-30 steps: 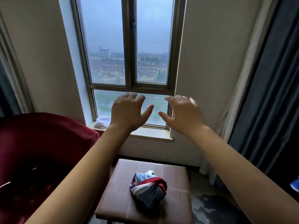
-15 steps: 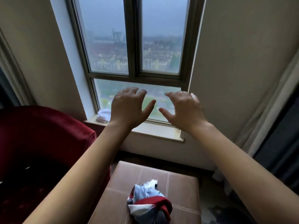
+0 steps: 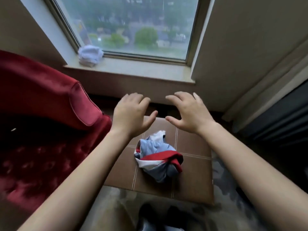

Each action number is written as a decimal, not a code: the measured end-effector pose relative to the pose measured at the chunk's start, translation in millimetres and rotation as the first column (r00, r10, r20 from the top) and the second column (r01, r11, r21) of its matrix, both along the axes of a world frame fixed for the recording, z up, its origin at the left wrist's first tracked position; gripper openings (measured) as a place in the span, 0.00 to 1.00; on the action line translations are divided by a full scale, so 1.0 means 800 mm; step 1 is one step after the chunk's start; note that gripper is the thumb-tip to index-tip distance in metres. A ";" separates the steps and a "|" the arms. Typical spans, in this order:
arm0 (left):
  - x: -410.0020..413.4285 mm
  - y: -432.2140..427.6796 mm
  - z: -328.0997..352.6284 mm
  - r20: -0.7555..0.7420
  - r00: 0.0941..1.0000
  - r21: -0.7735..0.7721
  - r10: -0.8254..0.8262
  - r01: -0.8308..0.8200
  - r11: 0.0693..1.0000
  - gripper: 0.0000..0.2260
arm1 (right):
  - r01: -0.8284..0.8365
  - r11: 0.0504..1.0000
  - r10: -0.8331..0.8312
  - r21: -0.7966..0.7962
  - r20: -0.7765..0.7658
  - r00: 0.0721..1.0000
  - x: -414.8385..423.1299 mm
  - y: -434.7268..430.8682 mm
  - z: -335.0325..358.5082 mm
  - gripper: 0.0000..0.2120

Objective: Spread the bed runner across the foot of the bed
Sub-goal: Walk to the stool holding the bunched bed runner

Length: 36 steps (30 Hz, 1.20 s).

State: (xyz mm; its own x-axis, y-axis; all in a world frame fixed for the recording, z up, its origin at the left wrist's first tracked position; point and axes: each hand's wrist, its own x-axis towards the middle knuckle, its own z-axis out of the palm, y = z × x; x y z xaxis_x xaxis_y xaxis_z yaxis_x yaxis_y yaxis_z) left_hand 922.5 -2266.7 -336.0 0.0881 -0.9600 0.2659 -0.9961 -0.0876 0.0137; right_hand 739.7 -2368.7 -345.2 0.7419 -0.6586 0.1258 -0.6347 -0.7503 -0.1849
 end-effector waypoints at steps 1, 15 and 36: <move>0.001 0.001 -0.029 -0.009 1.000 0.050 -0.013 0.014 0.999 0.22 | -0.003 0.999 0.004 0.034 -0.033 0.999 -0.001 -0.001 -0.028 0.34; 0.005 0.012 -0.359 -0.166 0.982 0.517 -0.095 0.168 0.840 0.33 | 0.077 0.927 0.024 0.368 -0.260 0.965 -0.026 0.027 -0.362 0.41; 0.024 -0.027 -0.554 -0.348 0.938 0.723 -0.001 0.269 0.636 0.63 | 0.160 0.678 0.066 0.717 -0.276 0.959 -0.006 -0.004 -0.527 0.59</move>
